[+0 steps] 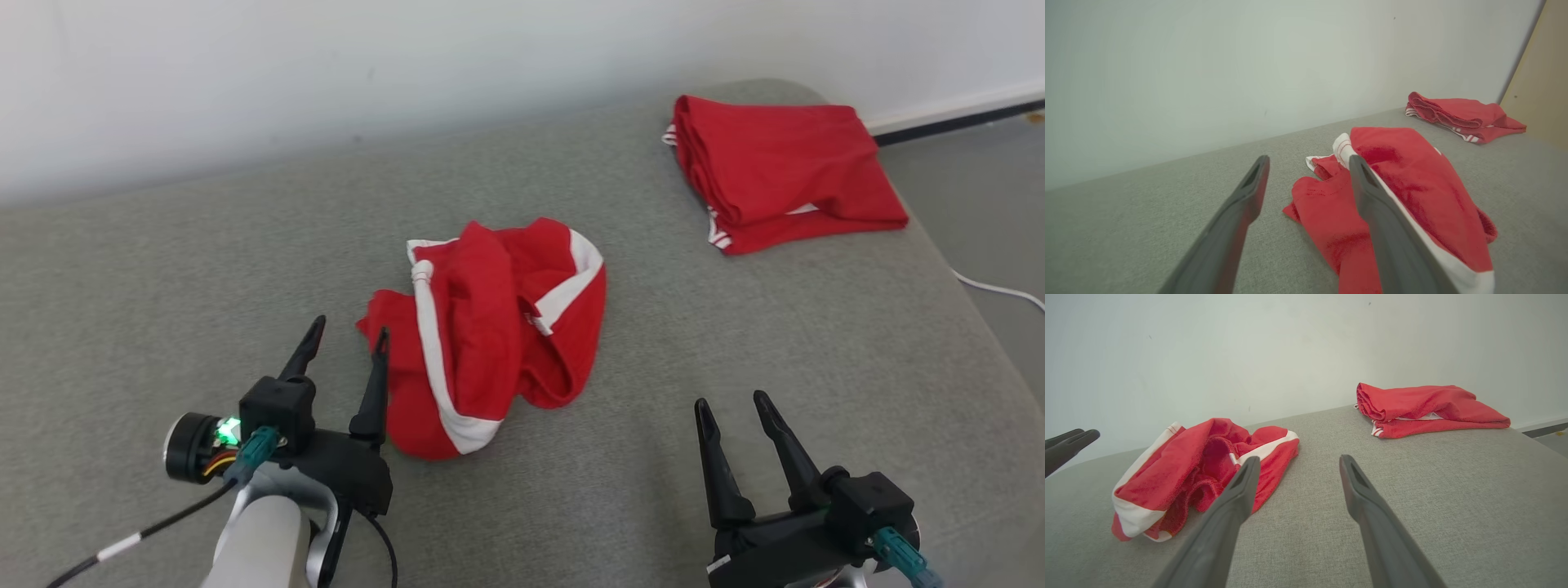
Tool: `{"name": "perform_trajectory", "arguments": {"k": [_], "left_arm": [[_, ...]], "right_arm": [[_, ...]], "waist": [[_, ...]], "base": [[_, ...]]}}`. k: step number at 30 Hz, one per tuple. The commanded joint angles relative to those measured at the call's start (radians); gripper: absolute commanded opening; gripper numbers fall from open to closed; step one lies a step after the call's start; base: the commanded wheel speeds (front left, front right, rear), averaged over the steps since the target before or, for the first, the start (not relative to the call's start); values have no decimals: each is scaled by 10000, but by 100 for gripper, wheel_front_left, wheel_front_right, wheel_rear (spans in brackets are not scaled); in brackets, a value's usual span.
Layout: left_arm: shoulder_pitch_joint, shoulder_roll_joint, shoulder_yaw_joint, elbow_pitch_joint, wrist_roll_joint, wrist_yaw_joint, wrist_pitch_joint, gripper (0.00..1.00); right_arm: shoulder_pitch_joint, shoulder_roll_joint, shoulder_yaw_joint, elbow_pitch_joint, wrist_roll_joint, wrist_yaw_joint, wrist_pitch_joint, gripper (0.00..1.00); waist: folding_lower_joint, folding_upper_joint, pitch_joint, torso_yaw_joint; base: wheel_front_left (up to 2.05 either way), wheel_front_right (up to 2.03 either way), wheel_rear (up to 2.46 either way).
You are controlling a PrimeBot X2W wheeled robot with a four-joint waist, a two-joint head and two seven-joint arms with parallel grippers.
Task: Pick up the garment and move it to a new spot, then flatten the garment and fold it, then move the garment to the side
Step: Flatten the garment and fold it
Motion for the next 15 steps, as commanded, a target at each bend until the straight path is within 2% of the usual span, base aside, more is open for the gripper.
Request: {"name": "perform_trajectory", "arguments": {"k": [1, 5, 13, 14, 15], "left_arm": [[-343, 99, -198, 444, -158, -35, -32, 100], [-914, 310, -610, 1332, -555, -39, -30, 100], [-1364, 530, -813, 2331, -921, -40, -30, 100], [-1422, 554, -784, 2503, -935, -40, -30, 53], [-1490, 583, -748, 2648, -932, -40, -30, 23]], "right_arm": [[-157, 12, 70, 6, 121, 13, -2, 100], [-199, 13, 100, 1, 212, 13, -2, 100], [-142, 15, 53, 20, 299, 13, -1, 100], [-133, 13, 49, 23, 301, 13, -1, 100], [-129, 13, 52, 28, 302, 13, -1, 100]], "waist": [[-1, -1, 251, -612], [-1, -1, 415, -1130], [-1, -1, 502, -1595], [-1, -1, 501, -1615], [-1, -1, 498, -1629]], "base": [[0, 0, 0], [0, 0, 0], [0, 0, 0], [0, 0, 0], [0, 0, 0]]}}
